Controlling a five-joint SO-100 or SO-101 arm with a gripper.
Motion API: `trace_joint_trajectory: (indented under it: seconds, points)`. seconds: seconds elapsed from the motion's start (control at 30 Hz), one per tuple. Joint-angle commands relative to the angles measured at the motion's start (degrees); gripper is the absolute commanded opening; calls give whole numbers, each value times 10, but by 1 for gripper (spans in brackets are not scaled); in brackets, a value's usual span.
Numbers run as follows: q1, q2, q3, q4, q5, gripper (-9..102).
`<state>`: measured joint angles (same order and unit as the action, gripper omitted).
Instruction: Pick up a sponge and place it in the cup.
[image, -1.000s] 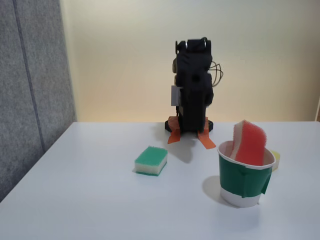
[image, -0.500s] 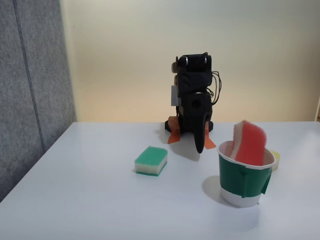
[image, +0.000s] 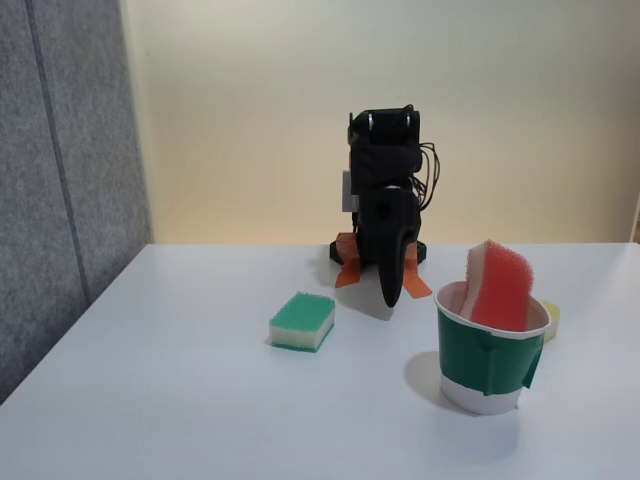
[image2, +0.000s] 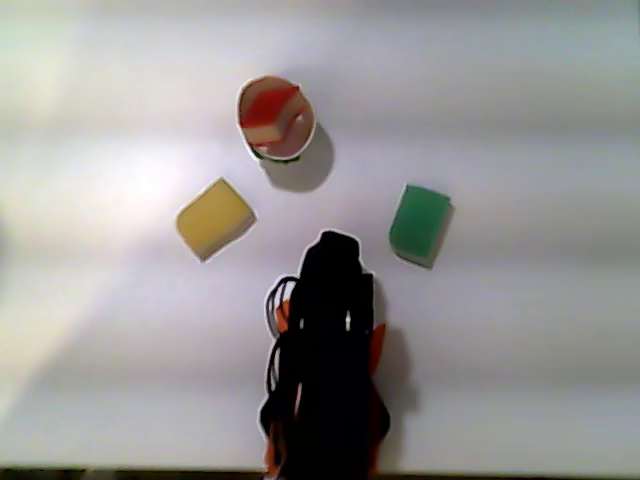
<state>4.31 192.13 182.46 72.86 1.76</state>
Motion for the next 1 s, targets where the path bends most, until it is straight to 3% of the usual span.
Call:
trace_joint_trajectory:
  seconds: [0.0,0.97]
  points:
    - [-9,8,28,10,2,0]
    - [-19,8,28,10,-3,0]
